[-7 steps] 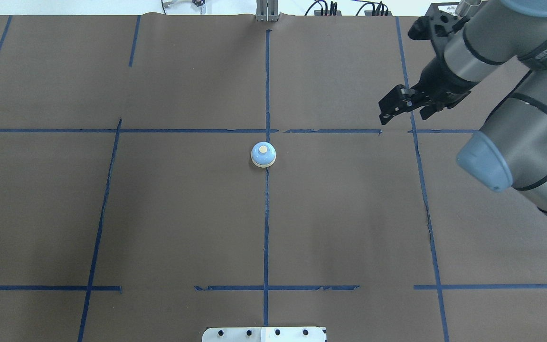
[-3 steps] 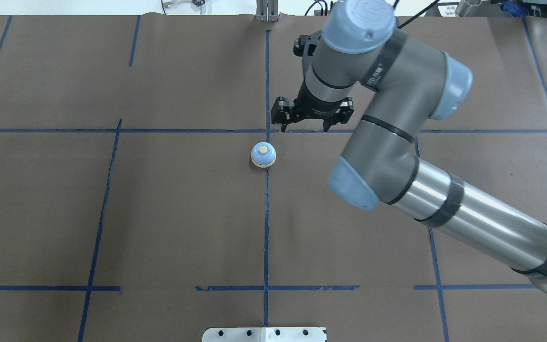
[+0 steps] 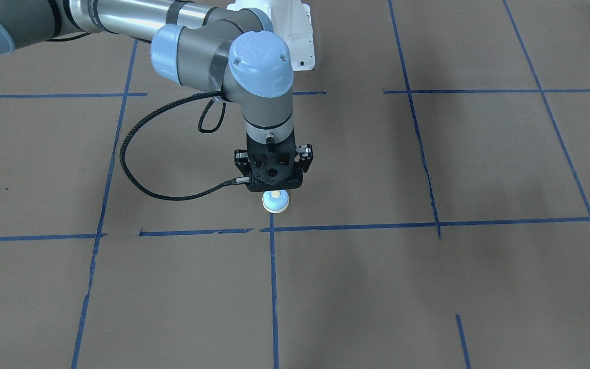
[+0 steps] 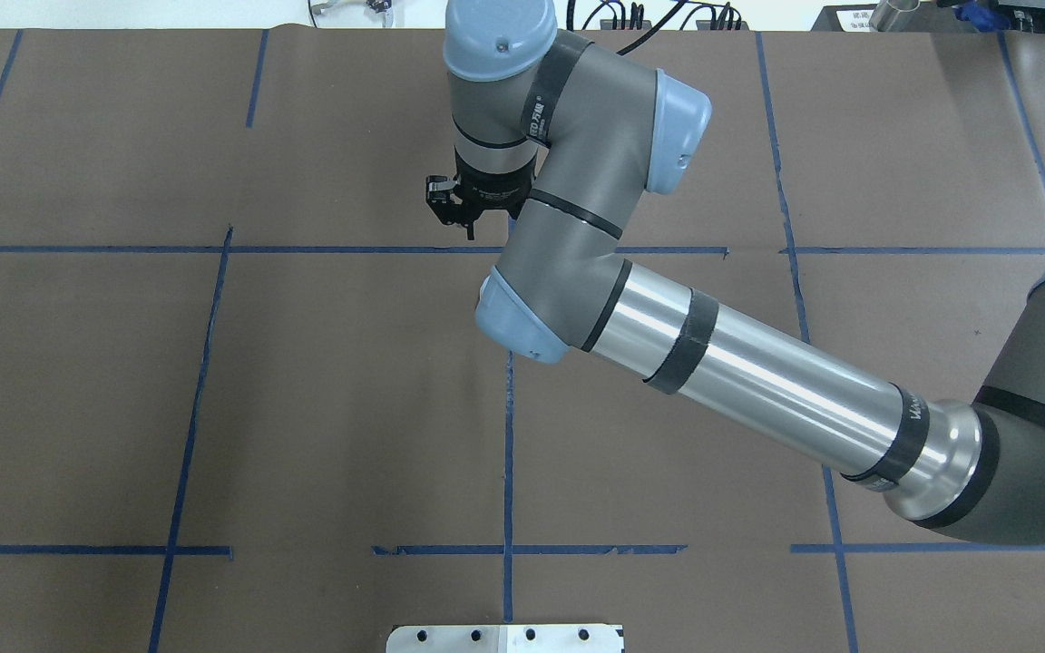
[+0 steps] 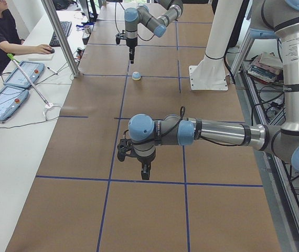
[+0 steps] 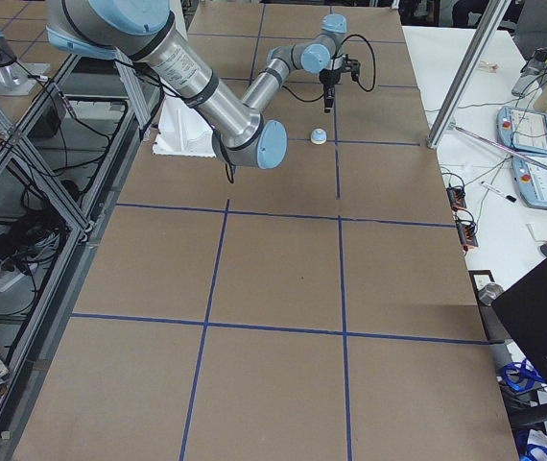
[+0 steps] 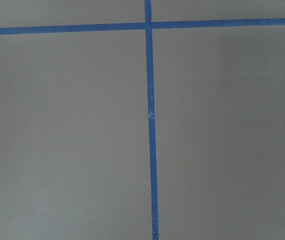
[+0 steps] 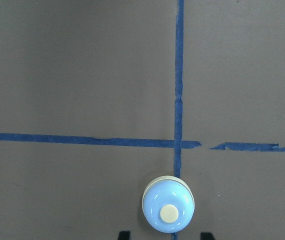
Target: Place and press bell with both arms
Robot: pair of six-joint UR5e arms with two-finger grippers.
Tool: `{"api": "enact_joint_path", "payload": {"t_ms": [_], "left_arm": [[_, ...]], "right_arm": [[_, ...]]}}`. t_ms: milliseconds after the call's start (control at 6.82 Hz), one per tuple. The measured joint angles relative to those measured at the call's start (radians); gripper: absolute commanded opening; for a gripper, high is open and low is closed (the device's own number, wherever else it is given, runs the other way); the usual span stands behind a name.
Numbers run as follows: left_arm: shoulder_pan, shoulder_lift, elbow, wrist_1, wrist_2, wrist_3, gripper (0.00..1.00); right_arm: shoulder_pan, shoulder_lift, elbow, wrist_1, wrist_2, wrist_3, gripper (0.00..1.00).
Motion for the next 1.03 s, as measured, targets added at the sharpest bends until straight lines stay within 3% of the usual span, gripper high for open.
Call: {"api": "enact_joint_path", "payload": {"t_ms": [440, 1026], "left_arm": [[0.0, 0.0, 0.001, 0.0, 0.0, 0.0, 1.0], [0.0, 0.0, 0.001, 0.0, 0.0, 0.0, 1.0]], "right_arm": [[-0.028, 0.017, -0.091, 0.003, -0.019, -0.012, 0.0], [-0.047, 0.012, -0.172, 0.108, -0.029, 0.0, 0.0]]}}
